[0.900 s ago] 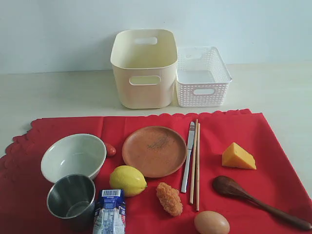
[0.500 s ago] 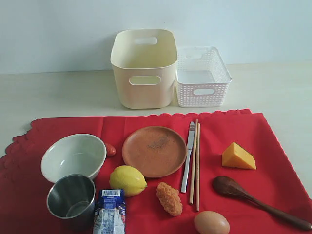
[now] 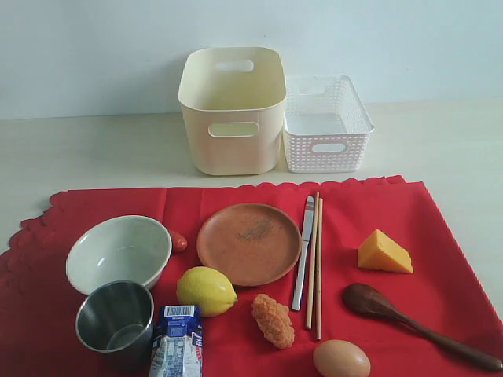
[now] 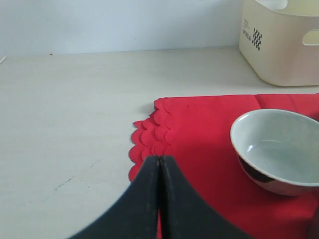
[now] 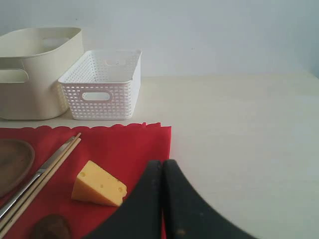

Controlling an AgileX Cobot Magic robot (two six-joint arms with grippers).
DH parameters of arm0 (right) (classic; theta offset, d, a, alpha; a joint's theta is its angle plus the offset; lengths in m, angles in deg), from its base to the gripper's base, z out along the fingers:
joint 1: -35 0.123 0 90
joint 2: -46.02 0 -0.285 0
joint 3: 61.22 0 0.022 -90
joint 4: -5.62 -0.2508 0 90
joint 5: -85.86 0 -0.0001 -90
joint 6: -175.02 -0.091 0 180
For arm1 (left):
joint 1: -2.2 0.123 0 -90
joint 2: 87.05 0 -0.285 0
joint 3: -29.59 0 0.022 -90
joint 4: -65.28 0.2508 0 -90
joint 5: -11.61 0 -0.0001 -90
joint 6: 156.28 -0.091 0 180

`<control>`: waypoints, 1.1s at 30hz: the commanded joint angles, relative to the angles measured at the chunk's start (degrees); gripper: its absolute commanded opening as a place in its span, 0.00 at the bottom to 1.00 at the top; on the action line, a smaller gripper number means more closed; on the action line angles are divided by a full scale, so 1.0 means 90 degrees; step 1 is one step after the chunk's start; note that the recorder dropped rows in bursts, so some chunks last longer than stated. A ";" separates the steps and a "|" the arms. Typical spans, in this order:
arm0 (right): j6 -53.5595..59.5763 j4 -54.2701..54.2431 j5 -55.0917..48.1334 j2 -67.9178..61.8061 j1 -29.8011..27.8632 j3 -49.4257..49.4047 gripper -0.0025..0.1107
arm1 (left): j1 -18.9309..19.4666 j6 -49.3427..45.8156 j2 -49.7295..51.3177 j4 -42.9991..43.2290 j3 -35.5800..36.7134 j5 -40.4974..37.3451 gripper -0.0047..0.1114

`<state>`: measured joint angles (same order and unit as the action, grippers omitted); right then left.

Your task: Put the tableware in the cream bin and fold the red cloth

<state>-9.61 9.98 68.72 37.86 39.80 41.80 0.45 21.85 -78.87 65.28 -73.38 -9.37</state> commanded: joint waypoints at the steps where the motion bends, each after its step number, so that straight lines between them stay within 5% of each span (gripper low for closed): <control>1: -0.0006 0.0001 0.0087 0.0042 0.0004 -0.0026 0.02 | 0.0000 -0.0010 -0.0043 -0.0073 0.0021 0.0051 0.04; 23: -0.0006 0.0001 0.0079 -0.0569 0.0004 -0.0003 0.02 | 0.0000 -0.0010 -0.0043 -0.0073 0.0021 0.0051 0.04; 33: -0.0006 0.0001 0.0039 -0.1528 0.0004 0.1025 0.02 | 0.0000 -0.0010 -0.0043 -0.0073 0.0021 0.0051 0.04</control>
<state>-9.61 9.98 68.49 26.21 39.80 48.67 0.45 21.85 -78.87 65.28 -73.38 -9.37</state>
